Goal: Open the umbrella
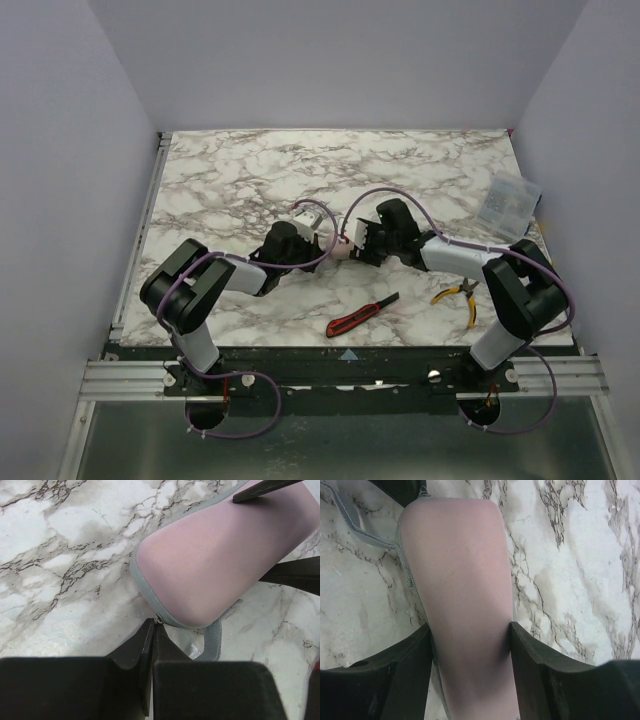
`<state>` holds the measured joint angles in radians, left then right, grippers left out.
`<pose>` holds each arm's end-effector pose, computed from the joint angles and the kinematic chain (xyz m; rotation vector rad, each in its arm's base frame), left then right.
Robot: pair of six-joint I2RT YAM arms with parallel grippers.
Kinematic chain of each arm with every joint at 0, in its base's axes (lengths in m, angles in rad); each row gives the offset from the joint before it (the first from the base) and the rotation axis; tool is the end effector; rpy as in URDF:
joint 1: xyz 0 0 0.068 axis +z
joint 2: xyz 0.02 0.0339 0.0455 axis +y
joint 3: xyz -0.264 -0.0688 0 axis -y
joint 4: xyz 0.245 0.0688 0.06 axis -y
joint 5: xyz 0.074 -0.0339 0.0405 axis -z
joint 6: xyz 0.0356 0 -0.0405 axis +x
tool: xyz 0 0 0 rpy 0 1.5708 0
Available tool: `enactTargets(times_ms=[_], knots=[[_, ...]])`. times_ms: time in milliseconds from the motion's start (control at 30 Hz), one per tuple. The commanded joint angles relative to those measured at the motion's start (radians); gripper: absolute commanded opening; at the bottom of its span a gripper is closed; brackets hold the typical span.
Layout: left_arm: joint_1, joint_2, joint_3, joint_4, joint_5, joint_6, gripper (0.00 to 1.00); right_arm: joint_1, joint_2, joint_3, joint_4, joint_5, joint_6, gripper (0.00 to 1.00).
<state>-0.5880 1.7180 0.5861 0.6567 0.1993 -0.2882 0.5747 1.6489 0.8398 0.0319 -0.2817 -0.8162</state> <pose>0.2573 -0.1800 0.1285 0.4437 2.0732 -0.7393 0.2718 0.1878 0.1649 -1.5889 1.6892 0.2090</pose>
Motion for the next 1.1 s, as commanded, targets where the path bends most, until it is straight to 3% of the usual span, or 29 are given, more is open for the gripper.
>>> enactTargets(times_ms=[0,300,600,633,667,700,767,900,1067], knots=[[0.029,-0.039,-0.012,0.045,-0.026,0.034,0.00,0.003,0.011,-0.071,-0.238,-0.058,-0.077,0.53],[0.041,-0.028,0.008,0.028,0.034,0.075,0.00,0.004,-0.014,-0.103,-0.316,-0.168,-0.379,0.54],[0.055,-0.030,0.031,-0.013,0.041,0.066,0.02,0.004,0.039,-0.039,-0.356,-0.181,-0.455,0.57],[0.067,-0.035,0.025,-0.013,0.069,0.058,0.15,0.003,0.040,-0.037,-0.355,-0.179,-0.454,0.62],[0.086,-0.048,0.018,-0.011,0.100,0.048,0.38,0.002,0.042,-0.032,-0.356,-0.176,-0.453,0.69],[0.100,-0.062,0.005,-0.012,0.129,0.042,0.50,0.001,0.041,-0.028,-0.356,-0.174,-0.448,0.77],[0.131,-0.110,-0.021,-0.019,0.179,0.042,0.62,-0.008,0.027,-0.021,-0.353,-0.185,-0.436,0.88],[0.185,-0.204,-0.046,-0.068,0.272,0.051,0.74,-0.027,-0.046,-0.003,-0.342,-0.222,-0.360,0.97],[0.183,-0.238,0.019,-0.159,0.330,0.087,0.74,-0.053,-0.180,0.023,-0.376,-0.221,-0.163,1.00]])
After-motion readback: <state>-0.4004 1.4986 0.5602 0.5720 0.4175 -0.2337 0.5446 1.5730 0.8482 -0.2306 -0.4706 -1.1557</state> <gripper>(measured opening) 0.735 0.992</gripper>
